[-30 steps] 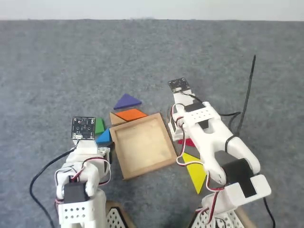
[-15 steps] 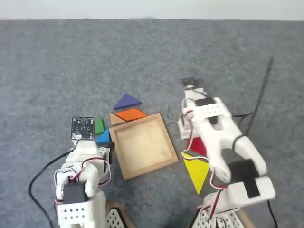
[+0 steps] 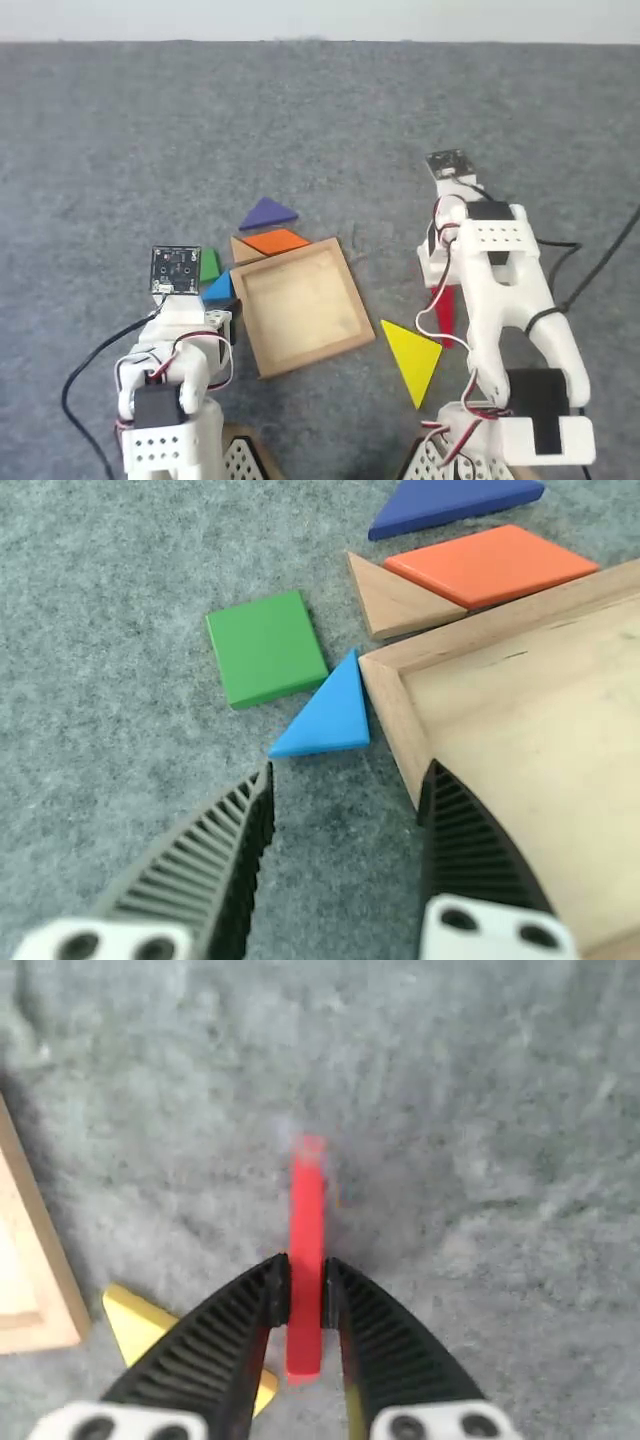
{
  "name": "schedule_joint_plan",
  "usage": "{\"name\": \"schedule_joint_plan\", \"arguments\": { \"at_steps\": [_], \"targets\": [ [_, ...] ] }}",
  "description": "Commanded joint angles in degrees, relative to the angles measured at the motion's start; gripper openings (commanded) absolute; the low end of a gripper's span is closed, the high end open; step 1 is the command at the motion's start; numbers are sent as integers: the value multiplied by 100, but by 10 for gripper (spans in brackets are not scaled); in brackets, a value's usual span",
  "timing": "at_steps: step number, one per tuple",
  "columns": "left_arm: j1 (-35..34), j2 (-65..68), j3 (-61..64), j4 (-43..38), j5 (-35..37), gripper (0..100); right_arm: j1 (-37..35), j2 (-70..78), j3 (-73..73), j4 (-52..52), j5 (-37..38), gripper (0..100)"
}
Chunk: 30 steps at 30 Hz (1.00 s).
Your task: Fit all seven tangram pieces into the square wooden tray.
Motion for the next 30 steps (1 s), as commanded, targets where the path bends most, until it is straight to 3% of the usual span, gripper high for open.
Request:
{"name": "schedule_joint_plan", "arguments": {
  "at_steps": [1,6,12,14,23,30],
  "targets": [
    [-9,-105,-57,26,-26,234,-365,-303,396,101,114,130],
    [-9,-105,-57,26,-26,234,-681,-295,651,75,158,138],
    [-9,-105,-57,26,-26,234,-699,-347,624,75,686,2],
    [-9,-105,-57,26,-26,234,-690,-356,510,127,897,9],
    [-9,-105,-57,26,-26,234,-752,-330,-1442,1200,1284,8],
    [-9,-105,-57,26,-26,234,-1982,-295,-2321,1622,2681,8]
  ]
}}
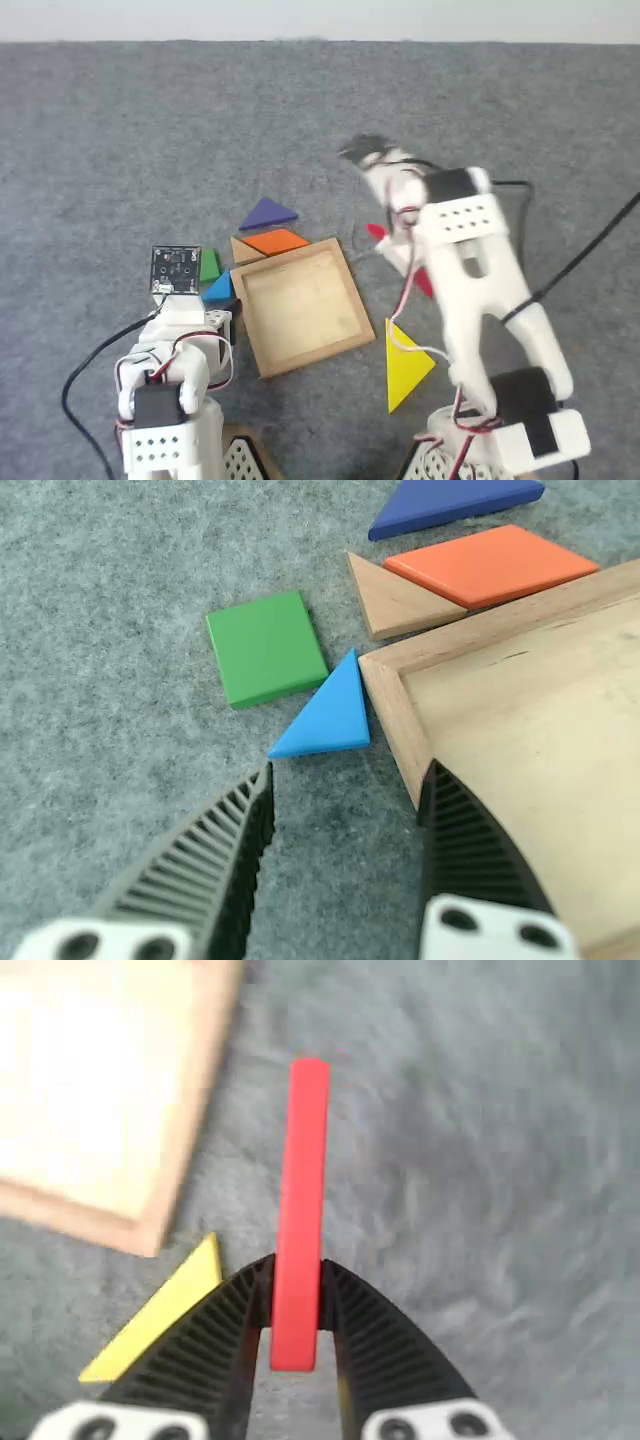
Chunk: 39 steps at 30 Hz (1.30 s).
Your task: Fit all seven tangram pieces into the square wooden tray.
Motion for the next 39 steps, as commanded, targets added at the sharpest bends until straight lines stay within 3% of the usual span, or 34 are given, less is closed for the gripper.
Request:
{"name": "schedule_joint_plan", "arguments": {
  "at_steps": [1,7,19,26,35,39],
  "targets": [
    [-9,-105,-57,26,-26,234,-945,-207,-492,-4,853,8],
    [-9,-105,-57,26,-26,234,-1807,901,-800,-734,941,8],
    [-9,-105,-57,26,-26,234,-2484,2563,-1697,-1446,2558,8],
    [-9,-105,-57,26,-26,234,-2580,3011,-1749,-1930,3684,8],
    [-9,-105,-57,26,-26,234,-2571,3002,-1749,-2149,4132,13],
    [-9,-105,-57,26,-26,234,-2571,2712,-1732,-1525,4123,81]
  ]
}}
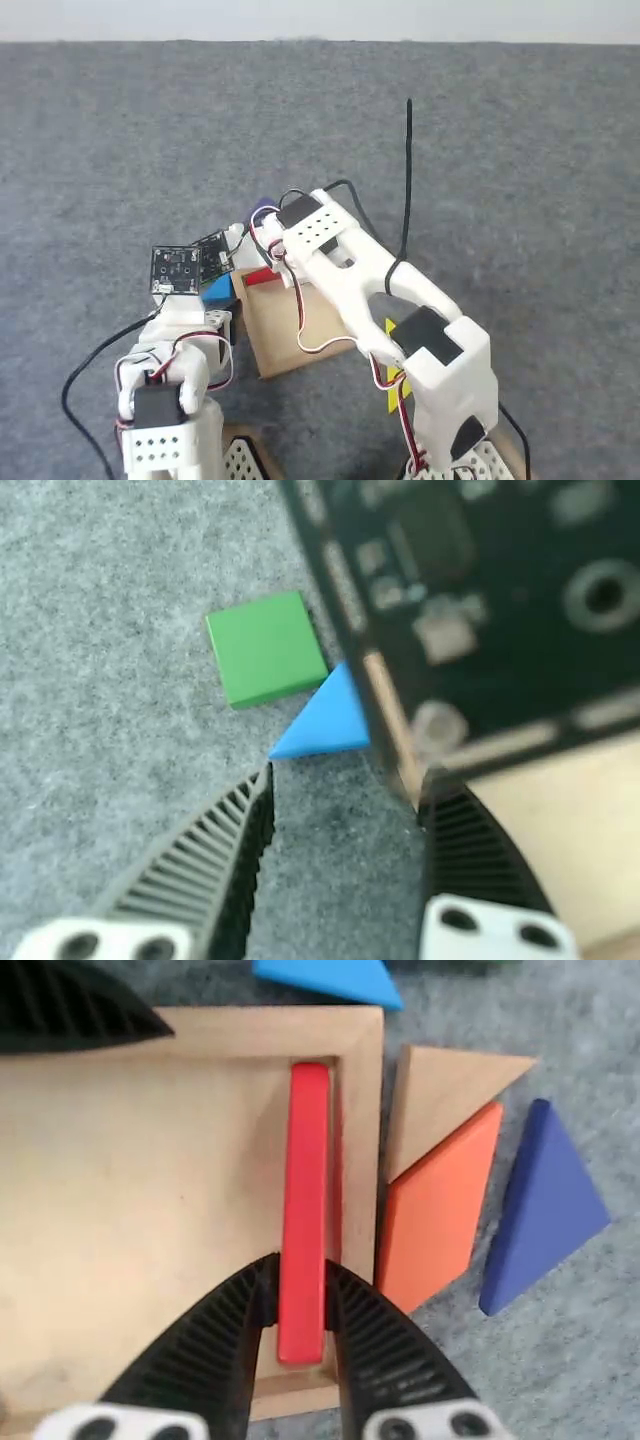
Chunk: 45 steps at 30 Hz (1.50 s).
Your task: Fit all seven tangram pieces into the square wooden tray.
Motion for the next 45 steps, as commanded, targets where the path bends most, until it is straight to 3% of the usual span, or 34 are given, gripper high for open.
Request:
{"name": "schedule_joint_plan", "arguments": {
  "at_steps": [1,4,10,19,29,35,39,45],
  "targets": [
    [-9,-105,-57,26,-26,234,-31,-453,-237,725,62,110],
    [-9,-105,-57,26,-26,234,-4,-804,-229,1209,62,175],
    [-9,-105,-57,26,-26,234,-84,-971,114,1393,62,128],
    [-9,-105,-57,26,-26,234,-84,-954,1248,295,-220,127],
    [-9,-105,-57,26,-26,234,400,-945,1275,-365,-237,127],
    [-9,-105,-57,26,-26,234,813,-998,923,-848,-1398,123],
    [-9,-105,-57,26,-26,234,1095,-1279,237,-312,-2286,123],
    [-9,-105,-57,26,-26,234,1112,-2589,-352,1789,-3007,123]
  ]
}}
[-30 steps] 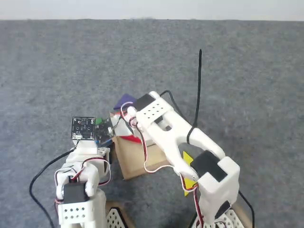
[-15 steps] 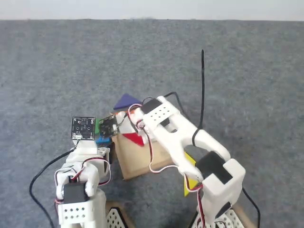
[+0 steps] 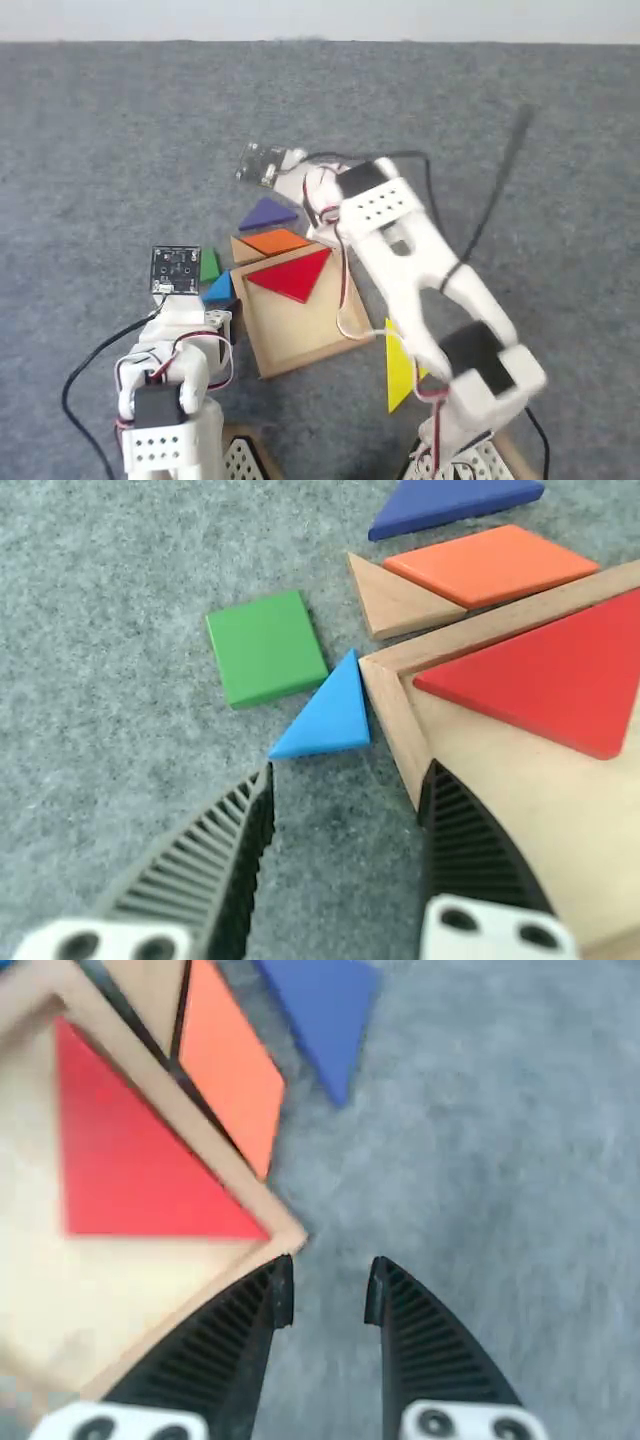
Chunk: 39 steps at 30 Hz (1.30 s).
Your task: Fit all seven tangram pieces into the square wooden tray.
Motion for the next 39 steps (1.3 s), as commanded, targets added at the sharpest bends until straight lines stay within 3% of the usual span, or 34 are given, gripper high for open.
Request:
{"name": "schedule_joint_plan", "arguments": {
  "at_steps": [1,4,7,11,17,24,35,39],
  "targets": [
    [-9,-105,-57,26,-26,234,31,-1376,-492,1763,-343,123],
    [-9,-105,-57,26,-26,234,75,-1859,-88,2862,-352,122],
    [-9,-105,-57,26,-26,234,40,-2035,1011,3204,-457,122],
    [-9,-105,-57,26,-26,234,268,-2132,2576,2589,-1090,122],
    [-9,-105,-57,26,-26,234,690,-2387,4308,1349,-1204,125],
    [-9,-105,-57,26,-26,234,840,-2369,4536,1007,-1793,127],
    [0,-105,-57,26,-26,234,242,-2492,4703,1226,-1670,122],
    [-9,-105,-57,26,-26,234,48,-2519,4686,1033,-2857,125]
  ]
}}
